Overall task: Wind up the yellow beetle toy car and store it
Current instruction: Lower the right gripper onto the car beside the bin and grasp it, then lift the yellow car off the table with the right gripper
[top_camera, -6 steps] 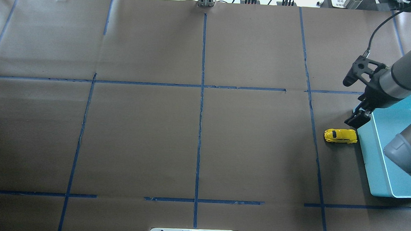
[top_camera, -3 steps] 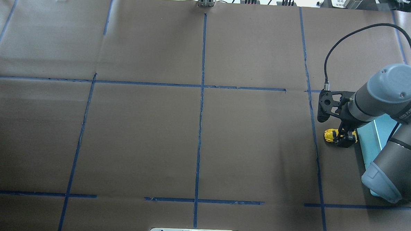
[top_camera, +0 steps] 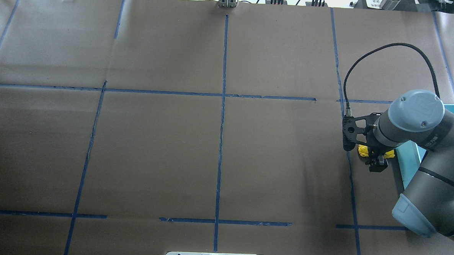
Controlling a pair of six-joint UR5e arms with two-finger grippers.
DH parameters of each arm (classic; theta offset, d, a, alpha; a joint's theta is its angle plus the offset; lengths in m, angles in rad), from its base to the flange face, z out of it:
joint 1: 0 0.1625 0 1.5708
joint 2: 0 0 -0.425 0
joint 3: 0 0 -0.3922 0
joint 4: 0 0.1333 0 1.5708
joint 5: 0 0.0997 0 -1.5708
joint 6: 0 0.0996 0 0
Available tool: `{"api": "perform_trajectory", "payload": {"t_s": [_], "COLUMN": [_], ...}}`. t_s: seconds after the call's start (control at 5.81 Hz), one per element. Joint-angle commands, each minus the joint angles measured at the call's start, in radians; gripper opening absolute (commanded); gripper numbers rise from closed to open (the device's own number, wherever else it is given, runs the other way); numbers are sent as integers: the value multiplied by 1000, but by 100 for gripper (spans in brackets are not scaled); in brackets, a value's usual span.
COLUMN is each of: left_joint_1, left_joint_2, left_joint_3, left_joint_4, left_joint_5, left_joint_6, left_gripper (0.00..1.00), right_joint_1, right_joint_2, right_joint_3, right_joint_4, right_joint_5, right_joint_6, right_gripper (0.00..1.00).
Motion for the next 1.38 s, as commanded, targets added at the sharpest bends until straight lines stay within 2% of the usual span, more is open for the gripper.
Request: {"api": "perform_trajectory", "payload": {"t_s": [0.0,1.03,1.2], "left_joint_1": [-1,-6,-6], "left_joint_2": [-1,-2,-1], "left_joint_3": [1,4,4], "left_joint_4": [1,1,1], "left_joint_5": [2,0,0], "left_joint_6": [-2,-3,-4], "left_gripper": [100,100,100], "right_joint_1": [-11,-24,-24], "right_joint_2": [-11,-2,-2], "right_joint_3": [-28,-101,-102], "right_joint_4": [0,2,2], "right_joint_5": [-32,-66,-66], "right_joint_6": [-26,-33,-34], "right_gripper": [100,100,86]}}
